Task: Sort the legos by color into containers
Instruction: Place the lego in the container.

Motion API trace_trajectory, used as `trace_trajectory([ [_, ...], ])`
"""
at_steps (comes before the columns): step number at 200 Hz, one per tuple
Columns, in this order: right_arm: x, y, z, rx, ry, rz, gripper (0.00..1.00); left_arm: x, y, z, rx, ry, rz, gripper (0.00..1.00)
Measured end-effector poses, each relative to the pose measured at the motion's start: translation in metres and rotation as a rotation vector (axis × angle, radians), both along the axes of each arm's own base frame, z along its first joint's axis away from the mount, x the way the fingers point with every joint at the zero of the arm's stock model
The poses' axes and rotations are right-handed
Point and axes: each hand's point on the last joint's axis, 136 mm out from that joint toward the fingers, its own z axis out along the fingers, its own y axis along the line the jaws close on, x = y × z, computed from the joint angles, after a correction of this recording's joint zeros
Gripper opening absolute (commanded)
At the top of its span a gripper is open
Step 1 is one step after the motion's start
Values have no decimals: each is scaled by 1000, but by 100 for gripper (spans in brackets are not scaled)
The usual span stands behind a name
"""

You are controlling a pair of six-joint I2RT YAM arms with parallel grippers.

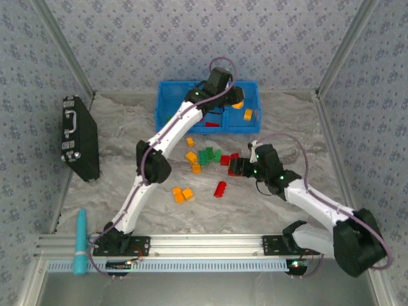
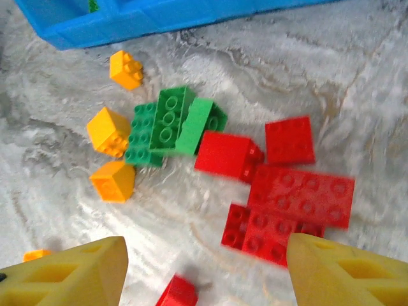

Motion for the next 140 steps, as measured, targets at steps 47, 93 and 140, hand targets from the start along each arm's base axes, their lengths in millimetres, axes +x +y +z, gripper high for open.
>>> trace_trajectory([
  [47,-36,-10,-5,47,33,-61,70,18,-12,-66,1,64,27,33],
  [93,-43,-9,-13,33,68,-69,71,32,-17,-64,-55,29,63,51],
  [140,-47,4,-51,18,222,-59,75,40,-11,-60,-73,17,78,66],
])
